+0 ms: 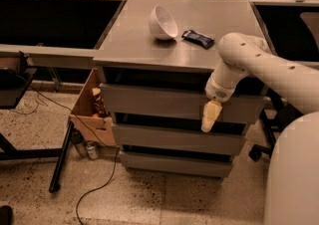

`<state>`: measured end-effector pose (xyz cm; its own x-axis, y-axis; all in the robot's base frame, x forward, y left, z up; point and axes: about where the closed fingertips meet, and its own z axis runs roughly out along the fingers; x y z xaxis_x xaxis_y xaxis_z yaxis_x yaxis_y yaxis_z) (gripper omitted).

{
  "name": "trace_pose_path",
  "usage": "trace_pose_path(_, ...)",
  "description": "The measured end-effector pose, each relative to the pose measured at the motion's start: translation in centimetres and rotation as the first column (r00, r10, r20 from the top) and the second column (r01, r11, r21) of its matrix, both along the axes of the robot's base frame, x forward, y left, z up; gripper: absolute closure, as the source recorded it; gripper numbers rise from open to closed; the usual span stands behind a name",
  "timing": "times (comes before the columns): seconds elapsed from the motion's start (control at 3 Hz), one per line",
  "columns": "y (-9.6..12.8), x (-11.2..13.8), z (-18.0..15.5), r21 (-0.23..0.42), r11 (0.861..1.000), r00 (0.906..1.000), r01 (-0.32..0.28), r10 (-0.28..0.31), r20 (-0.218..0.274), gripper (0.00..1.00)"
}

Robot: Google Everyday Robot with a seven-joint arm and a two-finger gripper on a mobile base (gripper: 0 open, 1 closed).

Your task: Open top drawer

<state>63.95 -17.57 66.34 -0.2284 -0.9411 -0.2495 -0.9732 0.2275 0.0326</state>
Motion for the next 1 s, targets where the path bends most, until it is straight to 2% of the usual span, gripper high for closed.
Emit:
trace_pose_path(0.33, -2.0, -2.4, 1.0, 0.000, 1.000, 0.9989, 0.001, -0.001, -0.047, 0.00)
trace_pose_path(0.67, -3.9, -5.5, 1.7, -0.025, 0.999, 0.9926, -0.037, 0.033, -0.117, 0.00)
trace_pose_path(1.0, -5.2, -8.0, 2.3, -0.057, 0.995, 0.9801, -0.086, 0.074, -0.184, 0.00)
